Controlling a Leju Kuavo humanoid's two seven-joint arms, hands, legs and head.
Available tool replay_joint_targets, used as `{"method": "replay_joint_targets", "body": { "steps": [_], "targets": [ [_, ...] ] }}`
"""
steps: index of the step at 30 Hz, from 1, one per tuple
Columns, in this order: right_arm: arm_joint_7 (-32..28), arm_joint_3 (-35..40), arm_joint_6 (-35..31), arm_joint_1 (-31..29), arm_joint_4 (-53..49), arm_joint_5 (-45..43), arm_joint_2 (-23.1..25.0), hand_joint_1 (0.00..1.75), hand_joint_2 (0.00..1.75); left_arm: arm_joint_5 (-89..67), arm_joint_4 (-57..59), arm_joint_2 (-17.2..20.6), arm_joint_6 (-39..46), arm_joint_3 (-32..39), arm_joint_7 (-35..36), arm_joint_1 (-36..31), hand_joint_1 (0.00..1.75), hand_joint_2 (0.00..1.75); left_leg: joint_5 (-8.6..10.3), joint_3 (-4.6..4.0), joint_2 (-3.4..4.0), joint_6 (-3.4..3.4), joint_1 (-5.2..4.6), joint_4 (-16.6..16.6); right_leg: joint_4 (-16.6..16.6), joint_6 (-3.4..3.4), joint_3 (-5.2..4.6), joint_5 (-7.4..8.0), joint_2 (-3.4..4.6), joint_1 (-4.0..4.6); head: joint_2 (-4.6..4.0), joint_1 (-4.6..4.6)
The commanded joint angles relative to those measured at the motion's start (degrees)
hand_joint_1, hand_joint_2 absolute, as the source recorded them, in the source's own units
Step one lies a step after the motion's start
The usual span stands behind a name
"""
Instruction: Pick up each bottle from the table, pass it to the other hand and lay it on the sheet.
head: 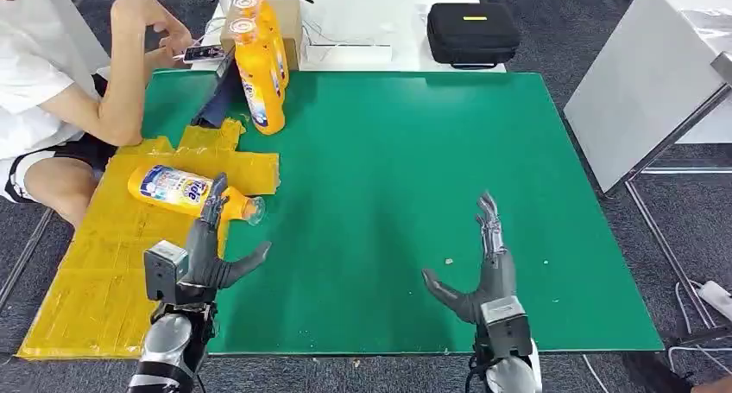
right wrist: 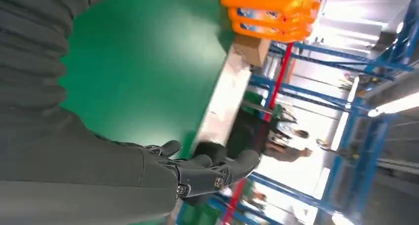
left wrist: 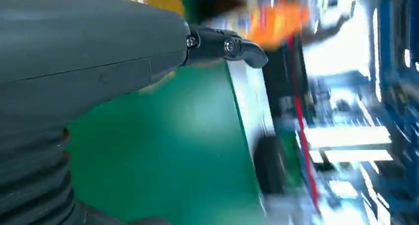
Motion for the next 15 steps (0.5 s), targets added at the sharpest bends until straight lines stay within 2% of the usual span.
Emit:
{"method": "replay_joint_targets", "body": {
  "steps": [1,5,6,8,11,13,14,15],
  "targets": [
    [1.5,-7.0,1.2,0.0,4.2,-0.2,2.1,0.00,1.75,8.3,1.8,1.8,-10.1,-0.1,2.5,2.4,0.00,1.75,-0.25,0.57,-0.04,-0.20,0.09,0.0,-0.1,-0.12,0.56,-0.17,0.16,0.03,0.00,0.02],
    [4.0,-6.9,0.6,-0.6,5.4,0.2,2.2,0.00,1.75,9.0,1.1,1.5,-10.6,-0.1,2.9,2.6,0.00,1.75,-0.10,0.28,-0.05,-0.12,0.07,0.0,-0.1,-0.15,0.28,-0.11,0.08,0.03,0.02,0.02],
    [5.2,-6.9,1.0,-1.2,6.1,-0.3,2.2,0.00,1.75,9.2,1.1,1.4,-10.6,-0.1,3.4,2.4,0.00,1.75,-0.21,0.47,-0.05,-0.18,0.11,0.0,-0.1,-0.19,0.47,-0.19,0.12,0.05,0.00,0.00],
    [5.5,-7.0,1.1,-1.7,6.6,-0.5,2.1,0.00,1.75,9.4,1.3,1.3,-10.7,-0.1,3.8,2.0,0.00,1.75,-0.06,0.21,-0.06,-0.09,0.06,0.0,-0.1,-0.14,0.22,-0.09,0.04,0.02,0.00,0.00],
    [5.9,-7.0,1.2,-2.0,7.2,-0.8,2.1,0.00,1.75,9.5,1.5,1.3,-10.7,-0.2,3.9,1.7,0.00,1.75,-0.21,0.49,-0.06,-0.18,0.10,0.0,0.0,-0.18,0.50,-0.20,0.13,0.04,0.00,0.02],
    [6.7,-6.5,2.9,-2.6,8.1,-2.3,2.1,0.00,1.75,9.5,1.9,1.3,-10.7,-0.5,4.0,1.3,0.00,1.75,-0.04,0.18,-0.03,-0.08,0.06,0.0,-0.1,-0.05,0.20,-0.01,0.07,0.03,0.00,0.00],
    [7.0,-6.1,3.6,-2.9,8.6,-2.8,2.1,0.00,1.75,9.4,2.1,1.2,-10.6,-0.7,4.2,1.1,0.00,1.75,-0.22,0.51,-0.06,-0.18,0.10,0.0,-0.1,-0.11,0.54,-0.15,0.13,0.04,0.00,0.00],
    [7.0,-5.7,3.6,-3.3,9.3,-2.9,2.2,0.00,1.75,9.0,2.3,1.1,-10.1,-1.1,4.4,0.9,0.00,1.75,-0.13,0.36,-0.05,-0.13,0.08,0.0,-0.1,-0.08,0.38,-0.08,0.09,0.04,0.00,0.00]
  ]
}}
